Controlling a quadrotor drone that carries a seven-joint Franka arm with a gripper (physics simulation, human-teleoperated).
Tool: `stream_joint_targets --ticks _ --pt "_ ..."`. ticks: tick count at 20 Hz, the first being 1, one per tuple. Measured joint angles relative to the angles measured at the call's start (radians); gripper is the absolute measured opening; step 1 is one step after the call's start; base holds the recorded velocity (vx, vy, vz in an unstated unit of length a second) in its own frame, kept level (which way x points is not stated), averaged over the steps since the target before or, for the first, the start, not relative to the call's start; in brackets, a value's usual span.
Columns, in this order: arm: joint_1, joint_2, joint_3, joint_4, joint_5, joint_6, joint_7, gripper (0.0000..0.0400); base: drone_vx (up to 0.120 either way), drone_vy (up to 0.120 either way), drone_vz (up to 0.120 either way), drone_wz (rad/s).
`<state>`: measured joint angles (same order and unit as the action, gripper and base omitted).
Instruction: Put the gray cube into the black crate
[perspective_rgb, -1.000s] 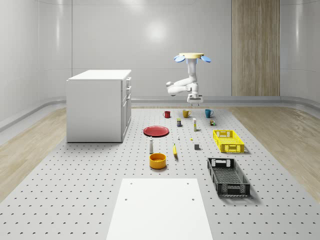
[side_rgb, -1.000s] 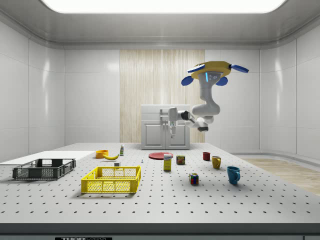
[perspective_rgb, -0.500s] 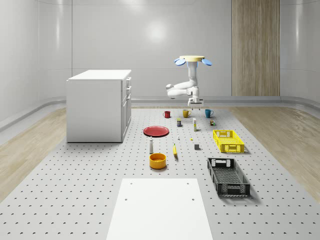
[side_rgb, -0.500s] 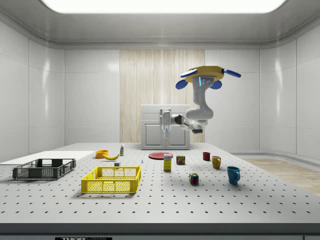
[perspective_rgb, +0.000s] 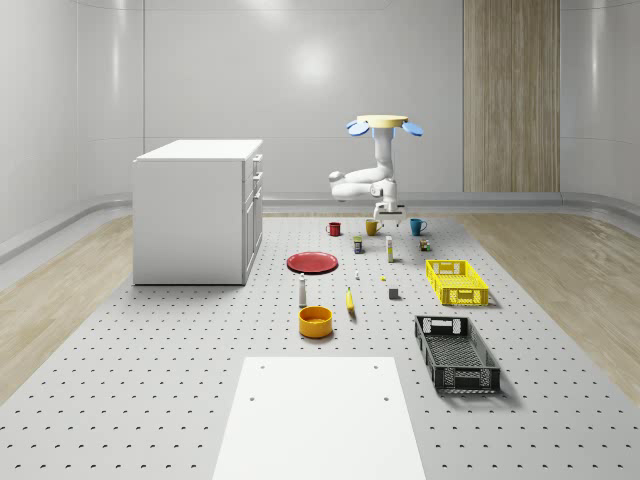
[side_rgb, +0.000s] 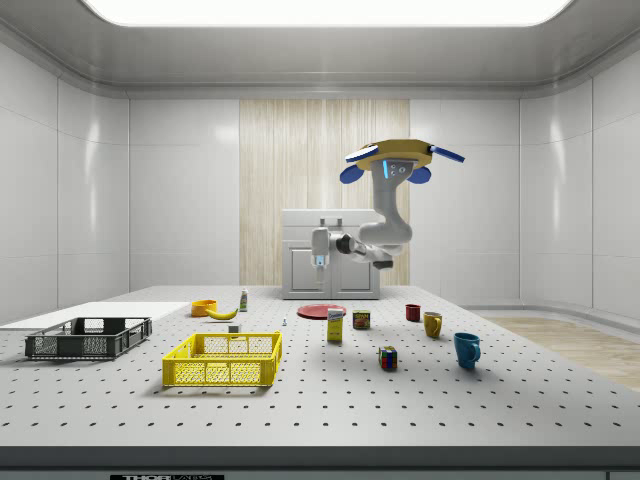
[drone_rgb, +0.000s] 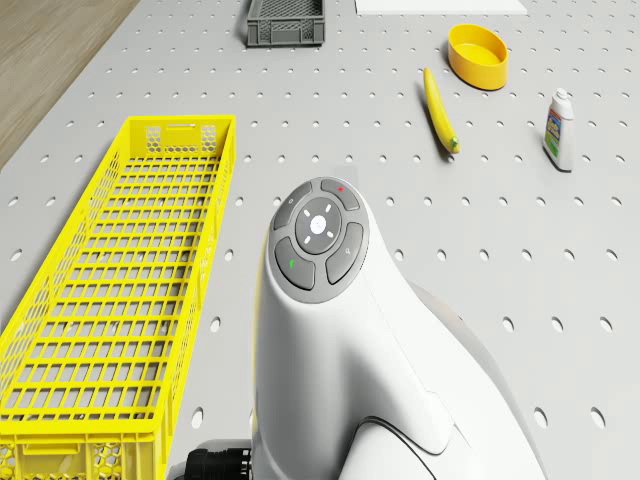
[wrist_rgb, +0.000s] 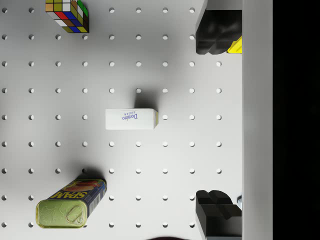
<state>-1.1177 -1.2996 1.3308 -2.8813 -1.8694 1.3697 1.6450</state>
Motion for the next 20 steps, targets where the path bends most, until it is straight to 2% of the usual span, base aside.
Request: stream_joint_targets --ticks 7,11,18,20 --pt "-0.007 -0.026 0.006 0.001 0.012 0.024 0.006 0.0400 0.120 0.000 -0.120 0.000" --pt "-0.010 -0.039 0.009 0.002 0.018 0.037 0.010 0.0400 0.120 -0.090 -0.010 0.000" --pt "-0.016 -0.062 0.014 0.004 0.028 0.058 0.015 0.0400 0.120 0.000 0.000 0.000" --pt "-0.018 -0.068 0.015 0.004 0.031 0.064 0.016 0.0400 0.120 0.000 -0.080 0.000"
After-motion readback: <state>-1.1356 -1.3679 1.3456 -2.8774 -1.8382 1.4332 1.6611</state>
